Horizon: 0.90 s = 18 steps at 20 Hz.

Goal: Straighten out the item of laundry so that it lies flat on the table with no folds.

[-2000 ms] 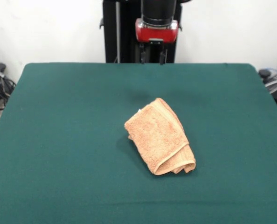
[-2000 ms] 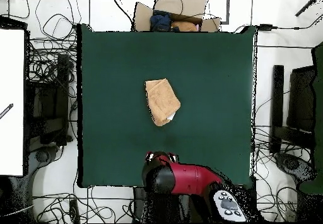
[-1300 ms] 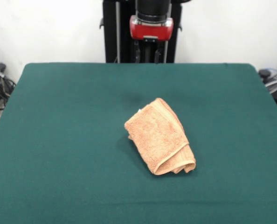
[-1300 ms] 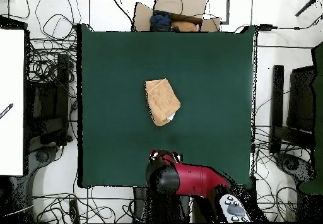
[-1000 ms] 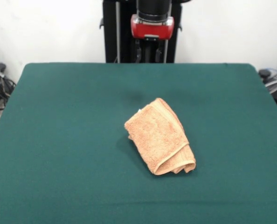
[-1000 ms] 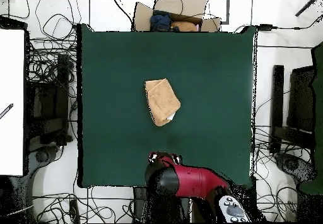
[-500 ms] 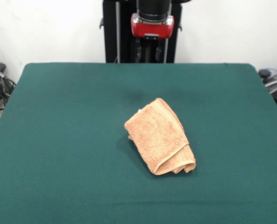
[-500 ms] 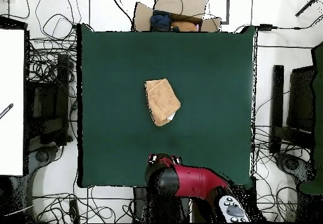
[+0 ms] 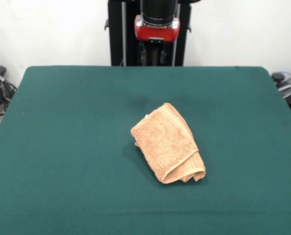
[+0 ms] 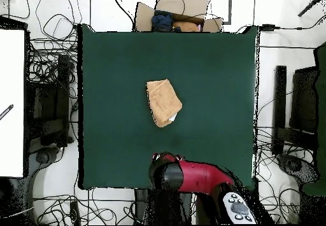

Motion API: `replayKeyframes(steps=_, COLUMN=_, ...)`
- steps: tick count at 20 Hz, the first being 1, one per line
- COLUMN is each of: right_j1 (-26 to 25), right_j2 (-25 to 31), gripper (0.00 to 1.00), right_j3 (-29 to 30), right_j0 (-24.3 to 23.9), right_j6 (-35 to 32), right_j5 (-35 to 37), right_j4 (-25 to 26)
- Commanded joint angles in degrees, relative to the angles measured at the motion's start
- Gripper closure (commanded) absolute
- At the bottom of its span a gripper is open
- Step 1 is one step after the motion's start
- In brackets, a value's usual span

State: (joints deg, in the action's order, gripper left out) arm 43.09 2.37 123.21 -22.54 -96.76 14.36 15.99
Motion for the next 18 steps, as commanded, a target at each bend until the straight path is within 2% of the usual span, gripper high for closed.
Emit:
replayKeyframes(steps=1, right_j1=-2.86, right_j2=4.43, gripper=0.0, right_j3=-7.46, right_j0=-0.12, right_j6=-2.82, right_j5=6.01, right_j4=-1.03)
replayKeyframes(steps=8, right_j1=-3.7, right_j2=3.1, gripper=0.0, right_j3=-10.02, right_j0=1.68, right_j6=-4.14, right_j5=6.74, right_j4=-0.76)
replayKeyframes(steps=11, right_j1=-5.13, right_j2=3.45, gripper=0.0, right_j3=-12.56, right_j0=2.25, right_j6=-3.84, right_j5=8.35, right_j4=-1.15)
replayKeyframes(steps=18, right_j1=-9.17, right_j2=5.05, gripper=0.0, right_j3=-16.33, right_j0=2.67, right_j6=-4.68, right_j5=7.1, right_j4=-2.09)
